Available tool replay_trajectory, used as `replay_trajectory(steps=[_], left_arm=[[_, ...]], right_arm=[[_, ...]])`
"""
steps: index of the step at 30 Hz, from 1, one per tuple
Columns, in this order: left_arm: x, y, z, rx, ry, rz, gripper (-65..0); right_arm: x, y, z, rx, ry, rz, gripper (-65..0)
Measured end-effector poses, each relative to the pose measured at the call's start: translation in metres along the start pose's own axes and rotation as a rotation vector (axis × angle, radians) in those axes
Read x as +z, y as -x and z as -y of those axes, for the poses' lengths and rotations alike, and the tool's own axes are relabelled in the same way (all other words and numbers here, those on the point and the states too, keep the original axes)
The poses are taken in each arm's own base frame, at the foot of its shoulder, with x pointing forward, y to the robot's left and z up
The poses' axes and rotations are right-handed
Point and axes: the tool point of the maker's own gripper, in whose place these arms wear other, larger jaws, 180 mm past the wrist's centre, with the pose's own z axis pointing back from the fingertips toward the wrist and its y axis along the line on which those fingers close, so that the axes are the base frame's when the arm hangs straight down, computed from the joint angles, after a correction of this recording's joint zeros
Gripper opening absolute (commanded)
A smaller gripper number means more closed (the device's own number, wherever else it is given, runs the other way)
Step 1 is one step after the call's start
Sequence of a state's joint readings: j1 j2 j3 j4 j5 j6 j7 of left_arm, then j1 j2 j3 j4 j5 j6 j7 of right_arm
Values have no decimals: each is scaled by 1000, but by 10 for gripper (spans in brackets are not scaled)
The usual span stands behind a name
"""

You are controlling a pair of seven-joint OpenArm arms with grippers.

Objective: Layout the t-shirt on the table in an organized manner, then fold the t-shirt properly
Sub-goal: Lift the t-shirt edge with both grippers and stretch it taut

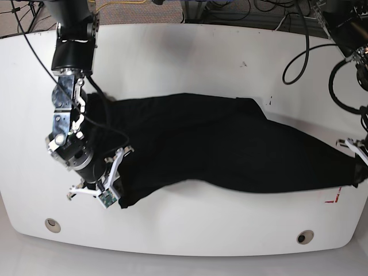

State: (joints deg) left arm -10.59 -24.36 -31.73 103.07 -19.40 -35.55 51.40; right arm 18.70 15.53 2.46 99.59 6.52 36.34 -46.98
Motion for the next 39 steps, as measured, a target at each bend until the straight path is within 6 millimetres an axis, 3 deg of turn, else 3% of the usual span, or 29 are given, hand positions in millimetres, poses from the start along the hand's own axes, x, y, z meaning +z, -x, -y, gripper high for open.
replay_trajectory(steps=[5,8,15,24,29,32,36,39], left_arm=[[2,-45,-34,25,-90,5,-650],[7,-81,-50,35,-126,71,-650],[15,-152,-58,-7,-147,163,-650],[34,-244,-70,-32,-137,352,-650],[52,-279,-89,-14,-166,417,-650],[61,-296,-96,-15,-173,457,-650],[62,-301,-91,-27,-159,471,-650],[52,-290,-86,-30,-146,438,-650]], right_arm=[[2,-23,46,47,67,18,-650],[7,-47,73,68,117,49,-650],[35,-119,137,134,241,135,-650],[87,-185,204,204,391,156,-650],[130,-234,229,222,481,237,-650],[155,-250,241,228,528,258,-650],[179,-251,251,228,606,214,-650],[187,-242,252,239,639,176,-650]])
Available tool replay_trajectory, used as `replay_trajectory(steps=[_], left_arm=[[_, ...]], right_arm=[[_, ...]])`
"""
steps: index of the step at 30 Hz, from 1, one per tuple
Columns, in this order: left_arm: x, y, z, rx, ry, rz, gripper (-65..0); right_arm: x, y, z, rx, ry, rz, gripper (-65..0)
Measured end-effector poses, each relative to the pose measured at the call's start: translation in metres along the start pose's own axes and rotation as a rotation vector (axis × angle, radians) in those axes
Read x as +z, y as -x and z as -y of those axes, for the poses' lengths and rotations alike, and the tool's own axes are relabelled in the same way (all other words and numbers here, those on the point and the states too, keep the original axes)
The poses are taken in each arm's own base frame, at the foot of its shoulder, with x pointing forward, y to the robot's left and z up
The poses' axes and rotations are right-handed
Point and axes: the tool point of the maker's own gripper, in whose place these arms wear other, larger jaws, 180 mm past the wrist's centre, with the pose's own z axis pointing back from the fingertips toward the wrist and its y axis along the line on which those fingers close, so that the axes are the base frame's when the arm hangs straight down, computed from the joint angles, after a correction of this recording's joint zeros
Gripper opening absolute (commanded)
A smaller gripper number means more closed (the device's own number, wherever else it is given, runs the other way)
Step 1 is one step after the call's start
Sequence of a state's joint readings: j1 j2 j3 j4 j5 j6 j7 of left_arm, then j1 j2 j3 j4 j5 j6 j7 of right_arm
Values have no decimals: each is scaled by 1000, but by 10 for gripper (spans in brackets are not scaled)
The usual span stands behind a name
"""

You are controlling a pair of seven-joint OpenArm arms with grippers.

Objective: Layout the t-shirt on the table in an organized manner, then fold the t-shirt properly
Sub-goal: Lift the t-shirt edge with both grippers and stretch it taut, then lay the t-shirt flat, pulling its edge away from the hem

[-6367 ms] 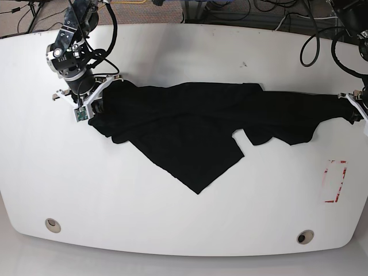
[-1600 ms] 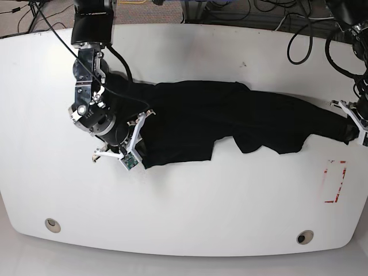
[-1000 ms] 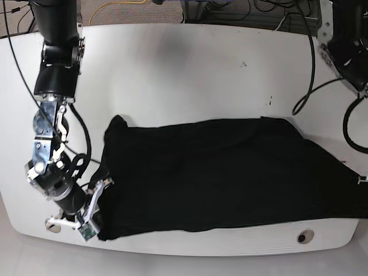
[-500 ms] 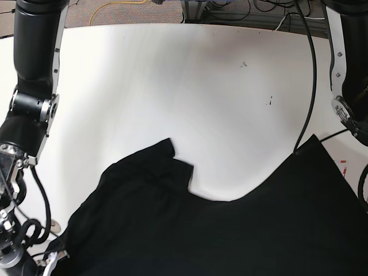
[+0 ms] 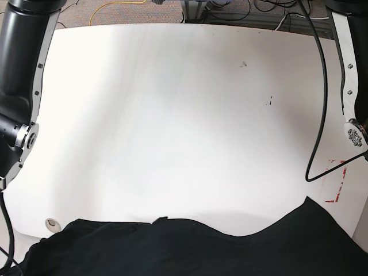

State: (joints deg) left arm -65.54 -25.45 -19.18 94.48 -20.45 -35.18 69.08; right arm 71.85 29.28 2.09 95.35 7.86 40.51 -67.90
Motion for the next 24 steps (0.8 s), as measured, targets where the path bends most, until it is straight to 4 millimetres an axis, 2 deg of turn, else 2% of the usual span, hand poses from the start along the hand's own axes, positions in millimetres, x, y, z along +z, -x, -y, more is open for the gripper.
replay_trajectory(steps=[4,8,12,17,20,24], left_arm=[[-2,33,14,-12,21,-78,-650],[0,63,30,-33,41,-140,-650],[15,105,46,-28,62,-193,-650],[35,182,74,-37,132,-355,-650],[59,235,91,-43,182,-472,-650],[95,287,101,11,191,-566,-650]], right_arm=[[11,11,-14,41,11,-3,-650],[22,42,-41,69,-18,-35,-650],[37,98,-80,50,-74,-125,-650],[59,175,-137,-52,-178,-274,-650],[80,221,-177,-130,-255,-374,-650],[114,271,-225,-227,-333,-477,-650]])
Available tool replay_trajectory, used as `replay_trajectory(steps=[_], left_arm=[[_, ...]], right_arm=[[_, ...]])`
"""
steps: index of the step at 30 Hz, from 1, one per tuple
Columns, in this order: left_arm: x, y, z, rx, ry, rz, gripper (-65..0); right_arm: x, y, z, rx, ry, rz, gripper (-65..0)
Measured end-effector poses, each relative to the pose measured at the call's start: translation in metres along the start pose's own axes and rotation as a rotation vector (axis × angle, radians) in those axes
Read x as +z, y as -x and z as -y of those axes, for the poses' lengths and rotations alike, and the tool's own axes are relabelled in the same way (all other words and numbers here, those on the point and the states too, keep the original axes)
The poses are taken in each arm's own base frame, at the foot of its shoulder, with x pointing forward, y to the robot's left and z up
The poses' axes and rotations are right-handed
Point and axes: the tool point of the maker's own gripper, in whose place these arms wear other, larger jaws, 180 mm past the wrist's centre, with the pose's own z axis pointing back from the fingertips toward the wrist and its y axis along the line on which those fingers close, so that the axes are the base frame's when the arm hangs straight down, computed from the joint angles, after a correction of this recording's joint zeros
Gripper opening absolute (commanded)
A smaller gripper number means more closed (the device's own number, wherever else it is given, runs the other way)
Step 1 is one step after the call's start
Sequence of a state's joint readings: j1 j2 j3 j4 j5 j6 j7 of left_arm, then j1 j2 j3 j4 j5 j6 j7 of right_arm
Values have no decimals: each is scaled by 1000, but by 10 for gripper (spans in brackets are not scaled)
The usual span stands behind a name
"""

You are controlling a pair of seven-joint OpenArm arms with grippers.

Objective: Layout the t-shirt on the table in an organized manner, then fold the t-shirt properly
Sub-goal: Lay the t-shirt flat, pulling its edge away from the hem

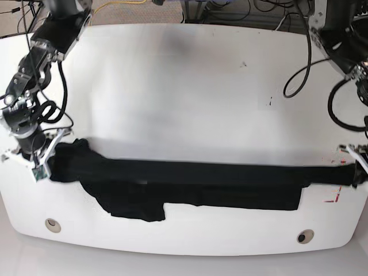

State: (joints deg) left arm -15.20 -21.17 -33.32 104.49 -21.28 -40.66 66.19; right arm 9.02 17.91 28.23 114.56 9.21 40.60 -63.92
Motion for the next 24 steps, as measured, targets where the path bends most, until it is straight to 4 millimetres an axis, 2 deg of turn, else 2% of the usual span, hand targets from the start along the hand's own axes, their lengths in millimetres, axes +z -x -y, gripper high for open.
replay_trajectory(steps=[5,10,14,20,24], left_arm=[[2,67,30,23,55,-121,-650],[18,118,39,40,69,-205,-650],[23,133,45,58,68,-209,-650],[32,159,60,63,106,-266,-650],[35,164,62,63,113,-280,-650]], right_arm=[[2,58,-53,-45,-101,-85,-650],[11,90,-90,-85,-178,-115,-650],[16,108,-101,-93,-192,-162,-650],[22,120,-109,-98,-213,-182,-650],[26,129,-112,-95,-218,-208,-650]])
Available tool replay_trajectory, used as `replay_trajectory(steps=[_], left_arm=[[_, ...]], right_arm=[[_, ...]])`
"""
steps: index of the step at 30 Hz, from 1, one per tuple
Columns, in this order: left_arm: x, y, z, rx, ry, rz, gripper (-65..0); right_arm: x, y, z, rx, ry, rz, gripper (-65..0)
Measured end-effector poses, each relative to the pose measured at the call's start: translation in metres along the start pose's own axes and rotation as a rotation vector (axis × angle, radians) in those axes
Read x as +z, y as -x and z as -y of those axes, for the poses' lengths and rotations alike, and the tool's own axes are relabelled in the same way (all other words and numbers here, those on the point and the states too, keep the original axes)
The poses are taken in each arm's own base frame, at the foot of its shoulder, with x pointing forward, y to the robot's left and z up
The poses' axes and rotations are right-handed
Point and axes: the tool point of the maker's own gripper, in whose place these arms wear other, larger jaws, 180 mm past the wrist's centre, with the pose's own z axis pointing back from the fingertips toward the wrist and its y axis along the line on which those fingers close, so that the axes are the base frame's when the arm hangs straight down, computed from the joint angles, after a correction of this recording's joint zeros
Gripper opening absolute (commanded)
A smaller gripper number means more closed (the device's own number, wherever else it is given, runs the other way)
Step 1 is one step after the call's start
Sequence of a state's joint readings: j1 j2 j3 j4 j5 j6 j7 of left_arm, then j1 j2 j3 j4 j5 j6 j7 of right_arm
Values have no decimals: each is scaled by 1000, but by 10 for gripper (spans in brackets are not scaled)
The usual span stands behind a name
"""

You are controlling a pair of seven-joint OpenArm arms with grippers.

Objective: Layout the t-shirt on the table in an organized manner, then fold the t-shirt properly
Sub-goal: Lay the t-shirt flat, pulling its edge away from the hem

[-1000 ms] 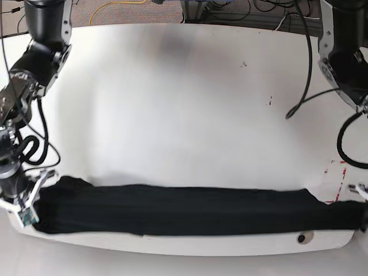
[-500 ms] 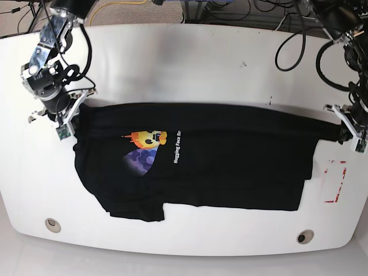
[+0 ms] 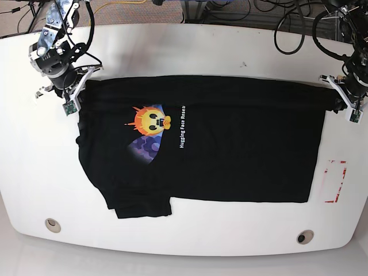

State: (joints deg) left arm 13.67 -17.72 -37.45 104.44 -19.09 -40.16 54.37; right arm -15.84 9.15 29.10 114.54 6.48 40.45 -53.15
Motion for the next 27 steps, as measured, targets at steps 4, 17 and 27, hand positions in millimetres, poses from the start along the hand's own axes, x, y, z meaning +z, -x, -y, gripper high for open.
replay_trajectory(steps=[4,17,27], left_arm=[[0,2,-1,-3,-1,-5,-650],[-12,21,-9,38,19,-63,-650],[-31,-5,-5,23,56,-25,-650]], right_arm=[[0,5,-3,-1,-6,-12,-650],[-8,8,-2,-24,-23,-20,-650],[-31,-2,8,-76,-34,-12,-650]])
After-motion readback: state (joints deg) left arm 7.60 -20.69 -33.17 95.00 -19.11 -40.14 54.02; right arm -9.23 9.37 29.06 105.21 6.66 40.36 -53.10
